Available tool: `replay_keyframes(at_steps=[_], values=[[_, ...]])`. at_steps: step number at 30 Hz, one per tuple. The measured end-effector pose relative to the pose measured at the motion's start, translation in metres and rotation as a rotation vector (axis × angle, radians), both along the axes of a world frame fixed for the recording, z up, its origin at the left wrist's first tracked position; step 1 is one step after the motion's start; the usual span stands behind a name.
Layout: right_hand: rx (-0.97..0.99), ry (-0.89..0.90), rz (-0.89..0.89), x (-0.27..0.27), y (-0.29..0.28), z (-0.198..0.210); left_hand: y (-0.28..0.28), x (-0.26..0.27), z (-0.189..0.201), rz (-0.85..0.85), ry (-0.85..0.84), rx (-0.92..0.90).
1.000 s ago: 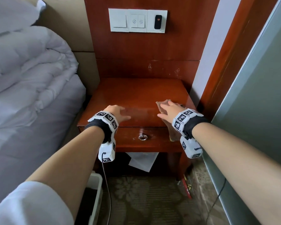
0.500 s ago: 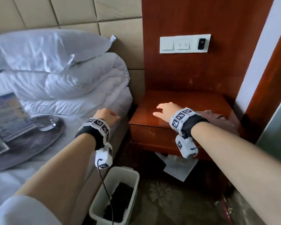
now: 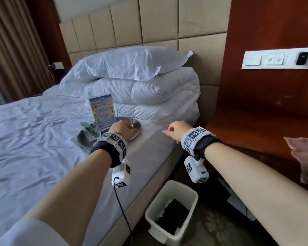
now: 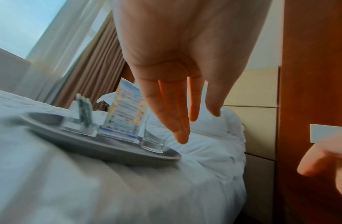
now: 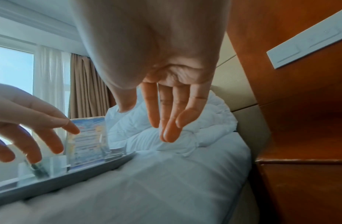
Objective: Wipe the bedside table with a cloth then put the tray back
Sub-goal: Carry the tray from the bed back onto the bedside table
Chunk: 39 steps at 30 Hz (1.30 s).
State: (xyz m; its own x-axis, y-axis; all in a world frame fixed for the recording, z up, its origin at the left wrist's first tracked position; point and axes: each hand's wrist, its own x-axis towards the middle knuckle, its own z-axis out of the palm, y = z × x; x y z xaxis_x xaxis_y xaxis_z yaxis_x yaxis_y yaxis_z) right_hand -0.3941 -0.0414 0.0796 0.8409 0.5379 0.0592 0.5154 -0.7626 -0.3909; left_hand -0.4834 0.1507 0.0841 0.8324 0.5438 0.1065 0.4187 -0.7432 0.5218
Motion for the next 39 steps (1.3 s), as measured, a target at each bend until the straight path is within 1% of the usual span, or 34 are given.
replay_keyframes(at_steps=[3,6,9,12,14,17,19,22,27,29,31,33,35,37,39], values=[[0.004,0.009,0.039,-0.015,0.024,-0.006,0.027,-0.023,-0.001,0.055,0.012,0.0],[-0.033,0.017,0.092,-0.025,0.044,-0.016,0.054,-0.041,-0.004,0.129,0.028,-0.001],[-0.06,0.027,0.12,-0.03,0.059,-0.02,0.081,-0.051,-0.014,0.23,-0.016,-0.049],[-0.027,0.045,0.12,-0.029,0.074,-0.023,0.105,-0.062,-0.023,0.362,-0.066,-0.159],[-0.009,0.071,0.103,-0.027,0.085,-0.026,0.121,-0.067,-0.03,0.435,-0.07,-0.225],[0.011,0.114,0.082,-0.024,0.102,-0.03,0.141,-0.068,-0.04,0.487,-0.091,-0.363],[0.035,0.138,0.063,-0.021,0.113,-0.032,0.151,-0.066,-0.047,0.5,-0.149,-0.498],[0.08,0.208,0.02,-0.016,0.128,-0.034,0.149,-0.066,-0.044,0.508,-0.15,-0.594],[0.244,0.532,-0.077,-0.011,0.143,-0.038,0.142,-0.064,-0.037,0.495,-0.12,-0.693],[0.355,0.634,-0.116,-0.01,0.15,-0.039,0.14,-0.062,-0.035,0.495,-0.148,-0.727],[0.422,0.701,-0.159,-0.009,0.156,-0.036,0.138,-0.061,-0.035,0.478,-0.13,-0.79],[0.423,0.723,-0.182,-0.007,0.16,-0.034,0.134,-0.06,-0.036,0.448,-0.101,-0.844],[0.359,0.697,-0.2,-0.003,0.163,-0.034,0.134,-0.058,-0.039,0.446,-0.093,-0.887],[0.313,0.662,-0.204,0.0,0.163,-0.033,0.135,-0.056,-0.041,0.453,-0.089,-0.913],[0.312,0.672,-0.196,0.0,0.161,-0.032,0.136,-0.053,-0.042,0.447,-0.08,-0.911]])
